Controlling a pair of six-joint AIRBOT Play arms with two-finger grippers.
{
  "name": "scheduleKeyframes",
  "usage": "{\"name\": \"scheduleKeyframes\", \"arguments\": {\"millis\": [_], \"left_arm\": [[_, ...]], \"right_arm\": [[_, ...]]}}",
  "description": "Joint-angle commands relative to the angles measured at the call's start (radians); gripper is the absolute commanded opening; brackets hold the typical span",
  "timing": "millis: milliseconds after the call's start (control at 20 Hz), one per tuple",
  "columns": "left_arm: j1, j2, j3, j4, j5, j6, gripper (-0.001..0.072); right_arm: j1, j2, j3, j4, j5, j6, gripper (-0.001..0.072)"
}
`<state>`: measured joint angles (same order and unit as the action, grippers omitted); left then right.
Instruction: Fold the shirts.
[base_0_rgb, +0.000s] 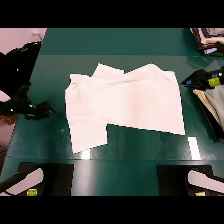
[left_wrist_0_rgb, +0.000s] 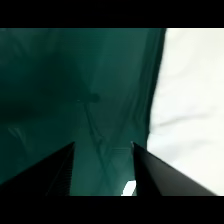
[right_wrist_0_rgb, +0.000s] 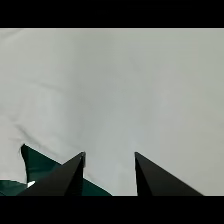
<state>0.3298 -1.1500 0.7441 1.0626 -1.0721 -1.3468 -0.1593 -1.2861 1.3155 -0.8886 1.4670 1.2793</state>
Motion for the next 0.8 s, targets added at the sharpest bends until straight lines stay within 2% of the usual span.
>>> {"name": "scheduleKeyframes", "arguments": {"millis": [0,100,250,500,600,700,750], "left_arm": [[-0.003,0.008,-0.123,-0.190,0.090,0.114,0.0433],[-0.044,0.005,-0.143,-0.233,0.131,0.148,0.0432],[-0.139,-0.013,-0.145,-0.234,0.213,0.140,0.0433],[-0.237,-0.071,-0.144,-0.297,0.237,0.142,0.0430],[-0.233,-0.066,-0.116,-0.296,0.219,0.144,0.0033],[-0.234,-0.066,-0.053,-0.280,0.150,0.143,0.0029],[-0.234,-0.066,-0.016,-0.277,0.116,0.146,0.0029]], "right_arm": [[-0.016,0.095,-0.127,0.006,-0.055,-0.006,0.0362],[-0.015,0.123,-0.164,0.007,-0.062,-0.005,0.0362],[-0.015,0.145,-0.171,0.007,-0.062,-0.005,0.0361],[-0.020,0.177,-0.169,-0.005,-0.051,-0.005,0.0362],[-0.060,0.176,-0.173,-0.009,-0.019,-0.005,0.0362],[-0.120,0.190,-0.219,-0.068,0.001,0.000,0.0362],[-0.155,0.208,-0.269,-0.147,0.003,0.011,0.0362]]}}
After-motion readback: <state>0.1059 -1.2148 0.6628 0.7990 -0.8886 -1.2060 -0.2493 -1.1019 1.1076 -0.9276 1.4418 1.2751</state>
